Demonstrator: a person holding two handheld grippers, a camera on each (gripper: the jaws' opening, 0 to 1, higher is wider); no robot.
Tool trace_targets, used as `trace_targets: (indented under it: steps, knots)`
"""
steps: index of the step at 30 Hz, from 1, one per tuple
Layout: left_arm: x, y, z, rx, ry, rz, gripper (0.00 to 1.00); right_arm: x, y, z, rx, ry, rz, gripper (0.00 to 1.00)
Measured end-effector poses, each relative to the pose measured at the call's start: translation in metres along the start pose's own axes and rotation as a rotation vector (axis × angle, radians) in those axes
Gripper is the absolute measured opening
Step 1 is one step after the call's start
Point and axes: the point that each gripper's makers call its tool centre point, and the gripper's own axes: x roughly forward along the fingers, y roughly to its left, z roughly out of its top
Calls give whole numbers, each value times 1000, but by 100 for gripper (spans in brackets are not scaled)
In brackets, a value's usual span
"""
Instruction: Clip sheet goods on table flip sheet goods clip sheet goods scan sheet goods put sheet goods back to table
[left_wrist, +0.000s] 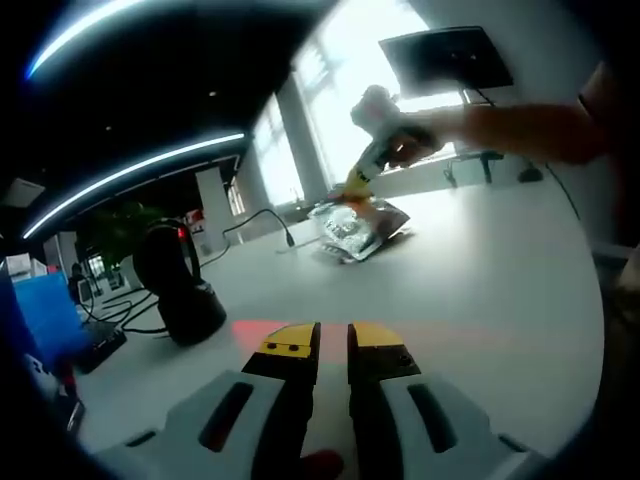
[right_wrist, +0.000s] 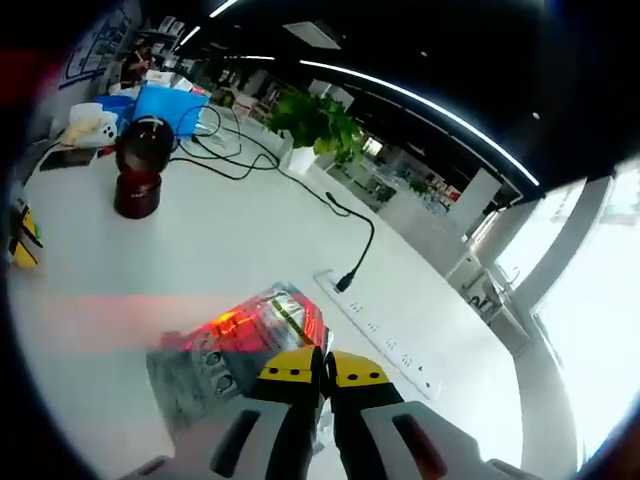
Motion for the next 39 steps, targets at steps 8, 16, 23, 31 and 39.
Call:
trace_targets:
  steps: [8,16,23,31,39]
  knots:
    - [0,-1,1,-3,-2,-5,4,26,-9,-19,-15,50,4,1]
    - [-1,-1,1,0,0,-5,4,37,-9,-37,-89,104,29,1]
    - [-1,-1,1,-1,0,-6,4,40,-4,-48,-115,108,53,1]
    - [-1,-1,1,1,5,-2,4,44,-5,-56,-109,123,43,6]
    - [0,0,1,-2,6,-1,4,31,-39,-52,51,88,-76,15]
